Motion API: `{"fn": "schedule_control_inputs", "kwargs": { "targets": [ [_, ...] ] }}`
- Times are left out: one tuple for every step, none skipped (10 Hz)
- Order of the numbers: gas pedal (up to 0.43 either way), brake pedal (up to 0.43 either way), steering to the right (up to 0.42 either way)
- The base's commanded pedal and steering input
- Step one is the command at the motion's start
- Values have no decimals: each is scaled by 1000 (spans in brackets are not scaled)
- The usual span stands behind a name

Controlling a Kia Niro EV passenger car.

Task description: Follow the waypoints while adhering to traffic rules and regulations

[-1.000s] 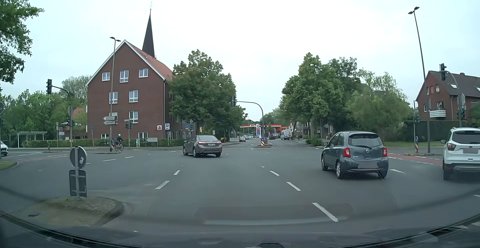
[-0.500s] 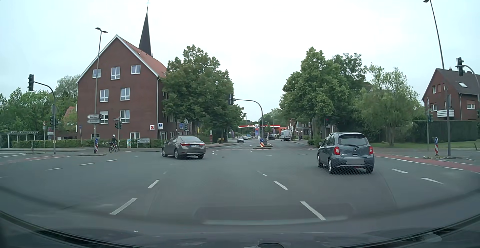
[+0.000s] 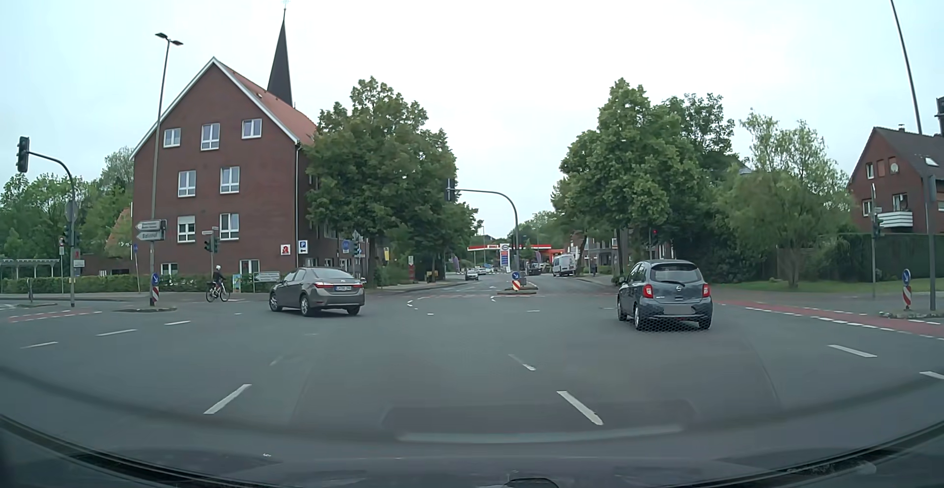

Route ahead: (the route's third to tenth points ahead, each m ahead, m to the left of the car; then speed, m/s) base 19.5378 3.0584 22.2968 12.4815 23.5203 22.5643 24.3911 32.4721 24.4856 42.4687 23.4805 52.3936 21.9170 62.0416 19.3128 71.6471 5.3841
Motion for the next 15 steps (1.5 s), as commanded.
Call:
{"fn": "schedule_control_inputs", "kwargs": {
  "targets": [
    [118,0,-5],
    [118,0,-6],
    [118,0,-8],
    [118,0,-9],
    [118,0,-10],
    [118,0,-16],
    [118,0,-24],
    [118,0,-31],
    [118,0,-39],
    [118,0,-48],
    [118,0,-57],
    [118,0,-69],
    [118,0,-80],
    [118,0,-89],
    [118,0,-100]
  ]
}}
